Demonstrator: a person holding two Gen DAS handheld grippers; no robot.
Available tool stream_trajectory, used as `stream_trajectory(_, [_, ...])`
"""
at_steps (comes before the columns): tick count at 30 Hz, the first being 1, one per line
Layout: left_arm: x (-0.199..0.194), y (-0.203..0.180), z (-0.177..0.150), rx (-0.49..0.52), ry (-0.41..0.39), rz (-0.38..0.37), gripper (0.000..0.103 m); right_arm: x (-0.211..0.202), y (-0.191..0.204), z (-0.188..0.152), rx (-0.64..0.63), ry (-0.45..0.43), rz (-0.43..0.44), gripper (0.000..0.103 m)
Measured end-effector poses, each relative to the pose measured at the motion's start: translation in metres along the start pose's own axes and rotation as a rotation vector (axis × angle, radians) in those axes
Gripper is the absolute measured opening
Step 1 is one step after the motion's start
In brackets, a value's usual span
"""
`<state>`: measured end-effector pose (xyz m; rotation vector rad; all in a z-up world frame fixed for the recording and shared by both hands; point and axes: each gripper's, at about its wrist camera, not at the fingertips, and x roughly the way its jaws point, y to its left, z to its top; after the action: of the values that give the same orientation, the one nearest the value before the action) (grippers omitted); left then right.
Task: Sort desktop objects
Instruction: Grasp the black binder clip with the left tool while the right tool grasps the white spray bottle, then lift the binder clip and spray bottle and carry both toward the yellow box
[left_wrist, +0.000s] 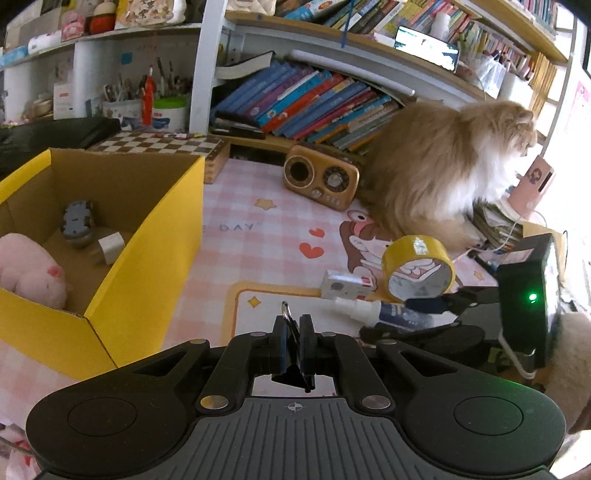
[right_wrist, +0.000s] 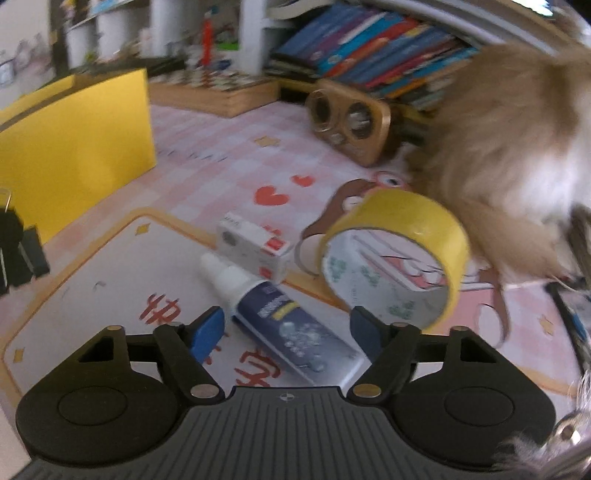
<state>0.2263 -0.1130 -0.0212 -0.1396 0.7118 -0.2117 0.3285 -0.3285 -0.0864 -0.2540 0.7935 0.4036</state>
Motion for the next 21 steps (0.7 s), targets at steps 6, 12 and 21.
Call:
stream_trajectory(6, [-0.002, -0.002, 0.002, 0.002, -0.016, -0.017, 0.005, -0.008, 0.001, -0.001, -0.044, 0.053, 0.062, 0.032])
stream_trajectory(12, [-0.004, -0.002, 0.002, -0.004, -0.021, -0.029, 0.005, -0.026, 0.012, -0.017, 0.011, 0.090, 0.076, 0.030])
stream_trajectory(21, [-0.018, -0.003, 0.001, -0.007, -0.045, -0.038, 0.005, -0.039, 0.017, -0.019, 0.139, 0.065, 0.073, 0.030])
